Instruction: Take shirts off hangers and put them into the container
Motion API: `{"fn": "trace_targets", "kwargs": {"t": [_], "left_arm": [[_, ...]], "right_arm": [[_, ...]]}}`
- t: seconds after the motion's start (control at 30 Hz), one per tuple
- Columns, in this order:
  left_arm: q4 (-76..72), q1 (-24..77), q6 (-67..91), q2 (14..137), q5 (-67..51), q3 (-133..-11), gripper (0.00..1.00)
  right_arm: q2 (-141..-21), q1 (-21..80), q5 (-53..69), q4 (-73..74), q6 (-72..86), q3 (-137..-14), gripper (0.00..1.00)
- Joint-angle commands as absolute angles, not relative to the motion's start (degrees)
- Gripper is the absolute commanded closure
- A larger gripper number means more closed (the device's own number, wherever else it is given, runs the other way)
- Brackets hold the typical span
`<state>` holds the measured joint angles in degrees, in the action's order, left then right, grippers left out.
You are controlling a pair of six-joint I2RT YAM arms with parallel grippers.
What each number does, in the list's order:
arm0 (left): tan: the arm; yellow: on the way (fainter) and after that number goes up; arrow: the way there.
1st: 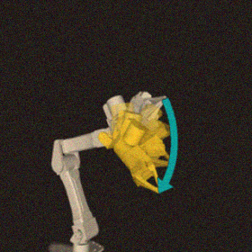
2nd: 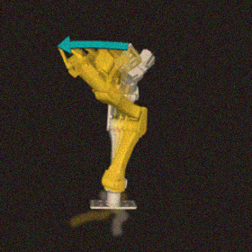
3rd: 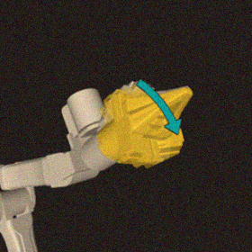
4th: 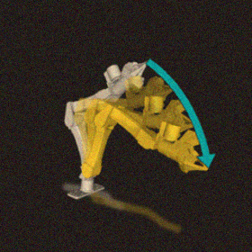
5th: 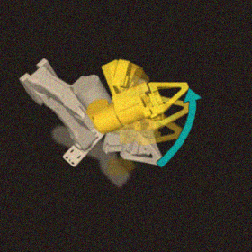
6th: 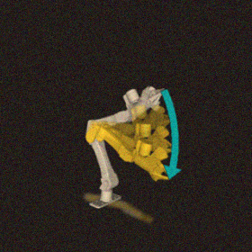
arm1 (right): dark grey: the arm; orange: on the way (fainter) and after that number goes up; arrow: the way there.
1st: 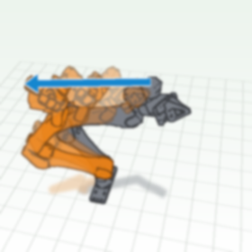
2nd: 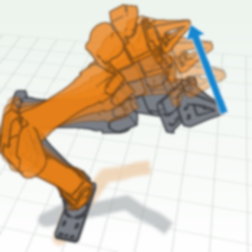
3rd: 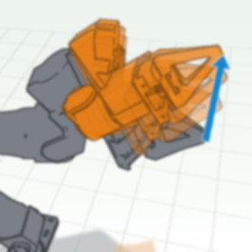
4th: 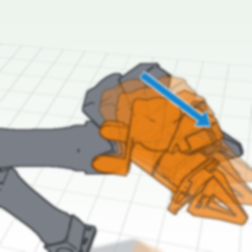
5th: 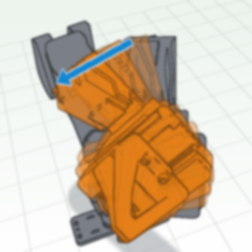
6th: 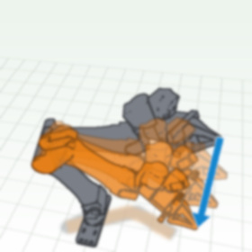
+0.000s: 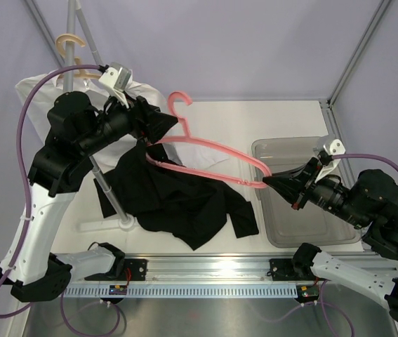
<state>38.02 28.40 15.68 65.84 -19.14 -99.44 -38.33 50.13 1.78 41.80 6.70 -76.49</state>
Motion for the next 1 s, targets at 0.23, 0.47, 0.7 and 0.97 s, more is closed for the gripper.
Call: {"fn": "trace_targets", "kwargs": {"t": [0.23,0.47,0.7,0.97], "left_arm": [[35.1,28.9,14.7,59.2,-16.7,-103.8,0.01],[33.6,28.9,17.0,49.7,-20.0,-87.7,0.03],[27.5,29.6,19.9,42.0,-21.8,-61.6,0.09],[25.4,38.2,22.2,38.5,-8.5,-46.8,0.08]], "right_arm": [[-36.4,50.2,-4.1,42.2,8.6,-77.6,1.0],[-34.4,50.3,-10.1,46.0,10.4,-80.0,1.0],[-37.1,50.2,-7.1,46.9,9.3,-89.0,1.0],[-44.4,50.2,2.2,41.8,8.8,-93.5,1.0]]}}
